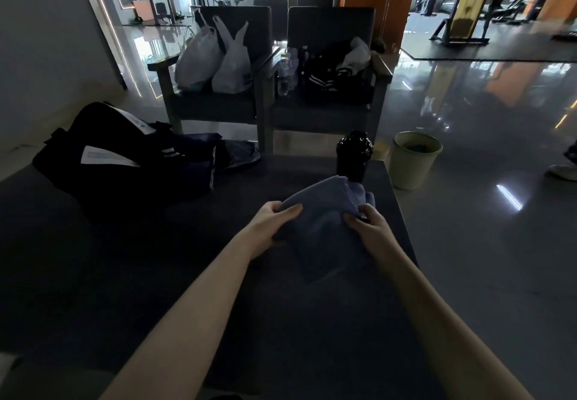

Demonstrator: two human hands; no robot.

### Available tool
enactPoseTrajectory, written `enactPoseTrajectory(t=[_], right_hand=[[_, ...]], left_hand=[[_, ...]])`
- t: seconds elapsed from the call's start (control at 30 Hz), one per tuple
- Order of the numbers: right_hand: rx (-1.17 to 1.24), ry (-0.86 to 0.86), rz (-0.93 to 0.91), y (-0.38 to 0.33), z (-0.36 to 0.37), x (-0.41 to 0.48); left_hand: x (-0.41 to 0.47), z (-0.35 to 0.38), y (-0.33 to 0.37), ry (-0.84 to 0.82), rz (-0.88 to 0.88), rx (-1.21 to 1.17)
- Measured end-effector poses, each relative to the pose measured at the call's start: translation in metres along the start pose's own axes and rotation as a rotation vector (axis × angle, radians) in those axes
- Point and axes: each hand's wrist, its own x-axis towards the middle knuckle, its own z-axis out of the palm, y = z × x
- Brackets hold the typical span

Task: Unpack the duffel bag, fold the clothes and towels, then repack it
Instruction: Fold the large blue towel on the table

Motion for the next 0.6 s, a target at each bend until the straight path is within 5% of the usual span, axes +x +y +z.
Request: enactPoseTrajectory(t=[0.17,0.43,0.6], right_hand=[[0.114,0.161,0.095,-0.002,-0.016,0.033],[-0.324,0.267,0.203,0.007,-0.031,0.088],[-0.504,0.311,0.264,0.037,-0.025,0.091]], left_hand=[[0.035,0.035,0.017,0.072,0.113,-0.169],[0.109,0.061,0.031,0.238,0.262,0.251],[0.128,0.063,-0.006,0.197,0.071,0.548]])
